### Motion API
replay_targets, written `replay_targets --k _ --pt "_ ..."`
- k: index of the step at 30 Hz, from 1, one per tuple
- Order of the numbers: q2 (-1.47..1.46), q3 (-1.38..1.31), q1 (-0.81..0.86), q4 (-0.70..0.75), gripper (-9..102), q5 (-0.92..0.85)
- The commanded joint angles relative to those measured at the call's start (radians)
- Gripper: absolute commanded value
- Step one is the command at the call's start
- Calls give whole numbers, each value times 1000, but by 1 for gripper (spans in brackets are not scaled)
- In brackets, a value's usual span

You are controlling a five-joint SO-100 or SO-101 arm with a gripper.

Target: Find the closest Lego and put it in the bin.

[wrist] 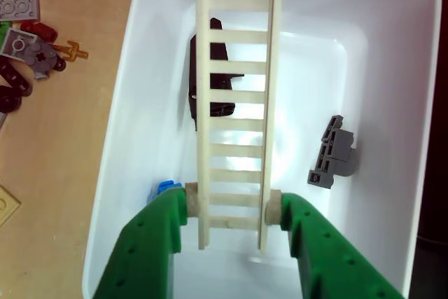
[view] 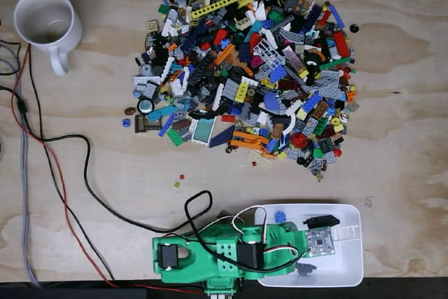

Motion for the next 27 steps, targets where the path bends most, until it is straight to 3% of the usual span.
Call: replay_targets --k 1,11,14,16,17,22,27 --pt "11 8 5 -31 0 -8" --pt "23 17 2 -44 29 -2" --pt "23 20 -5 -49 16 6" --pt "23 20 -12 -46 0 -9" --pt "29 11 -26 -41 0 -21" --pt "46 -28 -425 -276 0 183" --pt "-51 -44 -910 -402 0 221"
